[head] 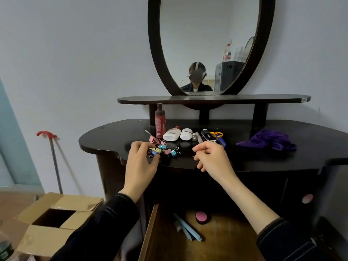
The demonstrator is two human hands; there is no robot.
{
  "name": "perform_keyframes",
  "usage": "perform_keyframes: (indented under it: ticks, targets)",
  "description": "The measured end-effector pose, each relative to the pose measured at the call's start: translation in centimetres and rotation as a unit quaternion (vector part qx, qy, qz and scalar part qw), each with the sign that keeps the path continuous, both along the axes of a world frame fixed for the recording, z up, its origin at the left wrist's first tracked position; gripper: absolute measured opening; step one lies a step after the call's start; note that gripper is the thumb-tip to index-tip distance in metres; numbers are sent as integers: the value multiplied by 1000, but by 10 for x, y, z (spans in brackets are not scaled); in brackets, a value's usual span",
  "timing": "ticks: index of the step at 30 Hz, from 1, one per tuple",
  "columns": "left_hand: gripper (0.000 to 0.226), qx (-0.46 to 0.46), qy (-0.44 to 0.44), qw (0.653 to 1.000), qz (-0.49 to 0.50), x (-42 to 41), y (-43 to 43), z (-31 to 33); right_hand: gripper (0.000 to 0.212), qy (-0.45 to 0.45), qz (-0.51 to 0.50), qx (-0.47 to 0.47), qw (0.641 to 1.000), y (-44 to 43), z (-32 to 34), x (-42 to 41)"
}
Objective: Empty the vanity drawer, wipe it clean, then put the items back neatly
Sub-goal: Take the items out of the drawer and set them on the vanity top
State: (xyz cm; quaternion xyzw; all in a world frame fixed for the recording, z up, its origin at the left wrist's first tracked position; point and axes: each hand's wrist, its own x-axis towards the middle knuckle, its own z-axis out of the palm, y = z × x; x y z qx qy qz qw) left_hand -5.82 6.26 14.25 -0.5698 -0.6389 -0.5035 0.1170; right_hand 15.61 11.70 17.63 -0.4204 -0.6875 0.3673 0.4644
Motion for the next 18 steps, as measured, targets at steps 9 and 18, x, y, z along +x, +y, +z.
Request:
perform_keyframes:
  ticks: [9,18]
  targets:
    - [14,-170,88,961,-199,74,-53,-100,16,-122,29,-5,992,-49,-116,68]
    - [14,-495,38,841,-215,112,-11,-238,32,-616,-21,-254,746,-50,-241,114]
